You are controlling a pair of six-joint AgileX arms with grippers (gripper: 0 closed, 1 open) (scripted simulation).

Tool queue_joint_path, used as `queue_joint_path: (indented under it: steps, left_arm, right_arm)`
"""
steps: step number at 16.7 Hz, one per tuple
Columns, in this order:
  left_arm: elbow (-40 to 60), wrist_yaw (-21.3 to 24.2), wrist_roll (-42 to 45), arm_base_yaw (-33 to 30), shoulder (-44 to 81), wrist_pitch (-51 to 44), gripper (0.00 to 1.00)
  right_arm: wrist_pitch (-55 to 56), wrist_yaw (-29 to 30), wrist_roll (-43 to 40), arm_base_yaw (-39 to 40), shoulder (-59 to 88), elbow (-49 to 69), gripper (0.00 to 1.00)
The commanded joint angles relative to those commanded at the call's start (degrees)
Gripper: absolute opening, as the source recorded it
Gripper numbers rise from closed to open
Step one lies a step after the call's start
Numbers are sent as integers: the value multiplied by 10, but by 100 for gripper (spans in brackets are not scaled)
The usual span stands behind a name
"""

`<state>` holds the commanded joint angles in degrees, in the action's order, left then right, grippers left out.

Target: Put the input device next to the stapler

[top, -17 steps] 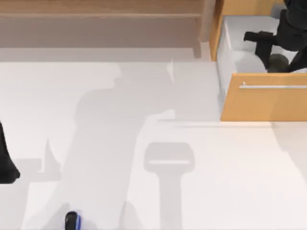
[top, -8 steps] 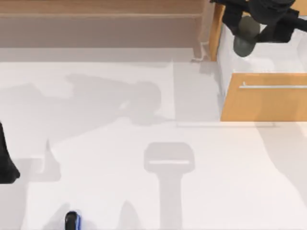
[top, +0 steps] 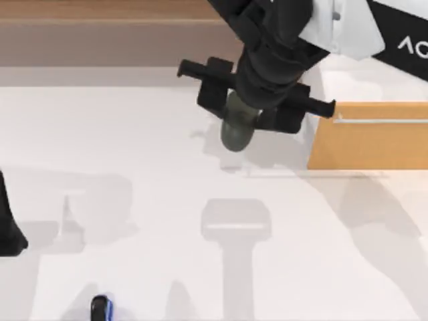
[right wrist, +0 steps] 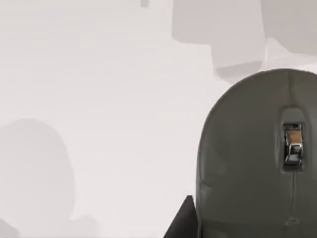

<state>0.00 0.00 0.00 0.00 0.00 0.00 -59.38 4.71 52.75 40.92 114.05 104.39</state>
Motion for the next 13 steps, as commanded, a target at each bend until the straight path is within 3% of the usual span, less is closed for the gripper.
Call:
queue_joint_path:
  steps: [8, 13]
  left_arm:
    - [0, 0, 0, 0, 0, 0, 100]
    - [0, 0, 0, 0, 0, 0, 100]
  right_arm:
    - [26, 5, 134, 201, 26, -117, 0]
    - [33, 8, 181, 277, 46, -164, 0]
